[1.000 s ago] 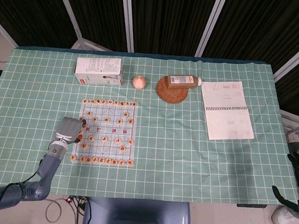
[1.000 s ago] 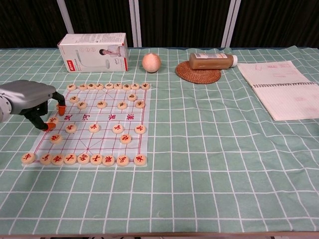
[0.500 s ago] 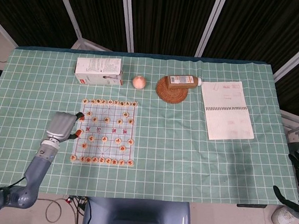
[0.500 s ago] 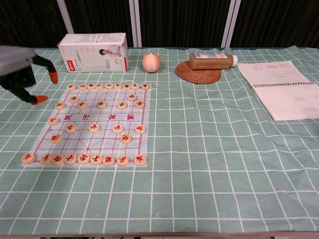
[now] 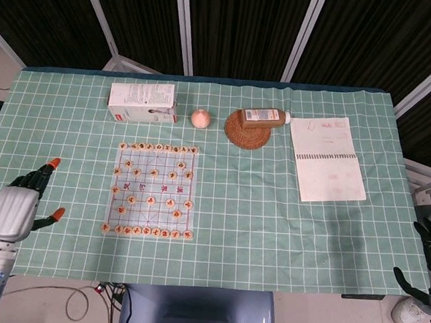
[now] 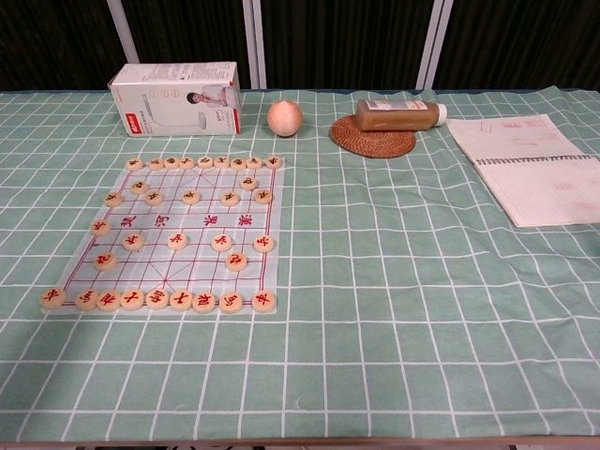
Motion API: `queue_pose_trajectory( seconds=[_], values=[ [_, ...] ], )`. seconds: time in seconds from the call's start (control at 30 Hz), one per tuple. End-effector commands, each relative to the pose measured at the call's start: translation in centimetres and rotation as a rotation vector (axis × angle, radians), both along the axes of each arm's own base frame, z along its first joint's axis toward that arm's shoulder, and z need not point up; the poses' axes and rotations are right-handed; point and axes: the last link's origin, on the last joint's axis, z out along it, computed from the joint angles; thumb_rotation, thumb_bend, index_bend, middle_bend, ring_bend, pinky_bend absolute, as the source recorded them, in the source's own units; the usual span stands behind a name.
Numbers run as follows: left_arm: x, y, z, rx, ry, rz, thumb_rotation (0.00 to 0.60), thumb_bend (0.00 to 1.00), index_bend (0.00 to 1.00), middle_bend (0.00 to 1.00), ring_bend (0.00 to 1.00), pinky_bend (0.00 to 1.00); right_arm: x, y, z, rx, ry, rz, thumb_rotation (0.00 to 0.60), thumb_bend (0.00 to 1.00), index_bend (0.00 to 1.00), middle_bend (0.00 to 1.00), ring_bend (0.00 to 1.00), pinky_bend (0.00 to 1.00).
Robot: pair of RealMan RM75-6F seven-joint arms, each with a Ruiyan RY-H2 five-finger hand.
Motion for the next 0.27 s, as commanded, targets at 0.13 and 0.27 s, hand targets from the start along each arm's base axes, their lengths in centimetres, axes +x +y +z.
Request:
queue_pose_trajectory(
  seconds=[0.13, 0.27],
  values=[
    [-2.1, -3.3, 0.7, 0.017, 0.035, 0.045, 0.600, 0.02, 0.00, 0.00, 0.00, 0.00, 0.1, 0.2, -0.1, -0.012, 0.021, 0.014, 0.600, 0.37, 0.00, 0.00, 0.00, 0.00],
    [-2.9, -3.6, 0.6, -0.006, 0.014, 0.086, 0.600, 0.02, 0.00, 0.00, 0.00, 0.00, 0.2, 0.1, -0.1, -0.016, 0.022, 0.020, 0.600, 0.37, 0.00, 0.00, 0.00, 0.00]
  ],
)
